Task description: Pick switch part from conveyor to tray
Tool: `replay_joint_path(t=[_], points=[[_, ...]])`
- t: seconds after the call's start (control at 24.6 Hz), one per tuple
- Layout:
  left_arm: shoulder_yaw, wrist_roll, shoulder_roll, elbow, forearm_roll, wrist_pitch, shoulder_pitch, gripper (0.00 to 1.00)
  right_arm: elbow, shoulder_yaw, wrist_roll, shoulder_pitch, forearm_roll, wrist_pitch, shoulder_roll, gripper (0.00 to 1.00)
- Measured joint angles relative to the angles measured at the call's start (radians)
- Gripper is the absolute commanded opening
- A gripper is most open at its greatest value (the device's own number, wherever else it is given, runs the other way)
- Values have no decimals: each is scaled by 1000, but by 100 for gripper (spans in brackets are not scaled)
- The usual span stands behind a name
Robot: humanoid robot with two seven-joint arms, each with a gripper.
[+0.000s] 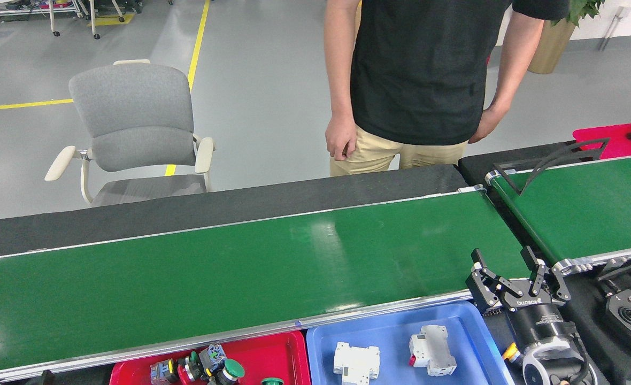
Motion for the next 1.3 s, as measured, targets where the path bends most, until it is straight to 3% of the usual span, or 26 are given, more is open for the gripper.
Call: replay_joint_path(t=[0.2, 0.45, 0.61, 1.06, 1.3], points=[[1, 0, 0, 0, 0, 0, 0, 100, -32, 0, 1, 51, -1, 0, 0, 100], [2, 0, 0, 0, 0, -1, 0, 100, -100, -1, 58, 192, -4, -2, 11, 100], [-4, 0, 0, 0, 0, -1, 0, 100, -104, 0, 80, 192, -4, -2, 46, 100], [-22, 0, 14, 5, 0, -1, -21, 100, -94, -1, 83, 149, -5, -4, 48, 100], [-101, 0, 51, 37, 0, -1, -85, 100, -84, -1, 84, 119, -6, -4, 48, 100]])
